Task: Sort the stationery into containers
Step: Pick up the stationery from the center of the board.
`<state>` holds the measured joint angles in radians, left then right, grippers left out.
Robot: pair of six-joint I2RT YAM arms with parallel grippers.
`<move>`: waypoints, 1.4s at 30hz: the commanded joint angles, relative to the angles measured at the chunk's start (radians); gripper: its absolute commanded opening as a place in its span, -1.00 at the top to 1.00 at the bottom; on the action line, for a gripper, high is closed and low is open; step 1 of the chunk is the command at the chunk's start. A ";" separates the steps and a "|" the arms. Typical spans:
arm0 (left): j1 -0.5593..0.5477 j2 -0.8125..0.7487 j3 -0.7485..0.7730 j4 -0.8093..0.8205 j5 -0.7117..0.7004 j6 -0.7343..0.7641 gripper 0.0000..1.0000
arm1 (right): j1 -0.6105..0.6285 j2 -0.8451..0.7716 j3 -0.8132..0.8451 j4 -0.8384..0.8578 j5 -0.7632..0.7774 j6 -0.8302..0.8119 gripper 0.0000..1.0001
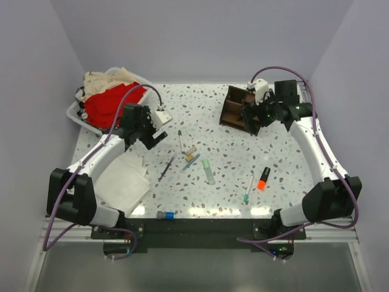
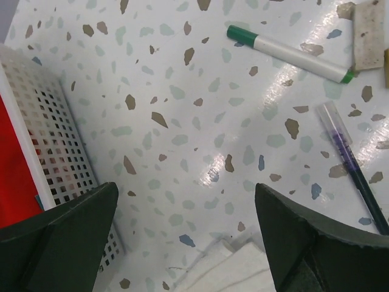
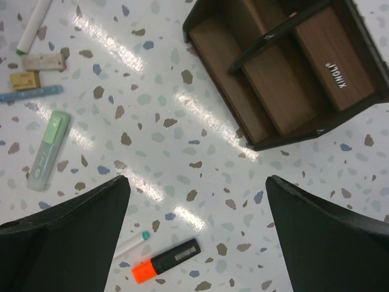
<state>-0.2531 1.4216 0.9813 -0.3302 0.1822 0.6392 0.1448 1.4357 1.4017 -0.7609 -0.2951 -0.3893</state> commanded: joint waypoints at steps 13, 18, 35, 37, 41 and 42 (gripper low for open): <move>-0.087 -0.105 -0.092 0.108 -0.158 -0.123 -1.00 | 0.160 0.270 0.252 -0.040 -0.089 0.222 -0.97; -0.026 -0.082 -0.095 0.148 -0.370 -0.329 -1.00 | 0.326 0.324 0.118 0.061 0.008 0.381 -0.89; 0.239 0.043 0.079 0.062 -0.452 -0.585 -1.00 | 0.506 0.545 0.128 0.057 0.267 0.734 -0.44; 0.241 0.030 0.073 0.066 -0.451 -0.575 -1.00 | 0.515 0.540 0.120 0.052 0.283 0.731 -0.43; 0.245 0.022 0.053 0.097 -0.444 -0.558 -1.00 | 0.519 0.542 0.080 0.064 0.292 0.742 -0.29; 0.247 0.023 0.051 0.102 -0.444 -0.553 -1.00 | 0.519 0.543 0.076 0.069 0.292 0.741 -0.26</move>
<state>-0.0143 1.4769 1.0172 -0.2920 -0.2504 0.0872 0.6575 1.9778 1.5070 -0.7113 -0.0353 0.3218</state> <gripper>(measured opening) 0.997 0.666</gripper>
